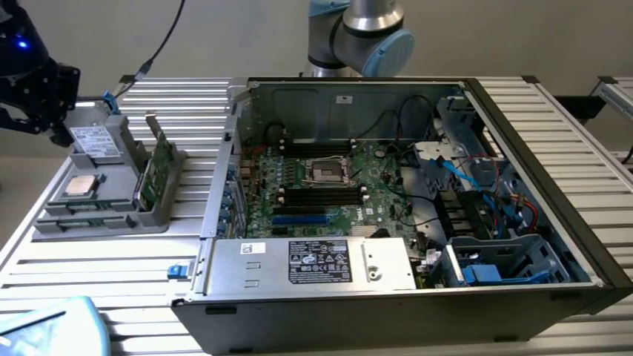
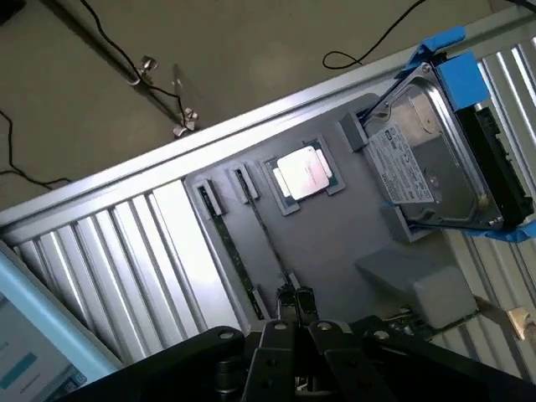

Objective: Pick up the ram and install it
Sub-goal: 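Pick up the ram and move it above insertion slot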

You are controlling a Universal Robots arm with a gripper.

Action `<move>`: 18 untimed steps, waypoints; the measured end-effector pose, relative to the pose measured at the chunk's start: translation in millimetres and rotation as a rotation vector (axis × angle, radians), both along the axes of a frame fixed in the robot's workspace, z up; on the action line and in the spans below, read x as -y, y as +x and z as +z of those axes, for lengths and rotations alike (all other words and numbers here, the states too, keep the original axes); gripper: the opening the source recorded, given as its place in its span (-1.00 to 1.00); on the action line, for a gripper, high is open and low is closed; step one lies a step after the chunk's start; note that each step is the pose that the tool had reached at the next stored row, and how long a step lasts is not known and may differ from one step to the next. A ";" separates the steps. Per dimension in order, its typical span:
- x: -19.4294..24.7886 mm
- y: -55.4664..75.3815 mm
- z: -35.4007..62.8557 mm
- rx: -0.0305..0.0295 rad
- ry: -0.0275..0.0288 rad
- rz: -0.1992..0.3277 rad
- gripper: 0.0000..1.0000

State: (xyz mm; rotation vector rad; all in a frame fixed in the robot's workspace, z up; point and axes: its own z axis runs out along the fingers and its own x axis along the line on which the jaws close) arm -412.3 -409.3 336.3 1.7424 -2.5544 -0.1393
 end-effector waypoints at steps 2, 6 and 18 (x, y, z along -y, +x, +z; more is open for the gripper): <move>0.0 0.0 -0.7 -0.0030 0.0000 0.036 -0.79; 0.0 0.0 -2.1 -0.0092 0.0000 0.110 -0.79; 0.0 0.0 -6.6 -0.0238 -0.0005 0.327 -0.79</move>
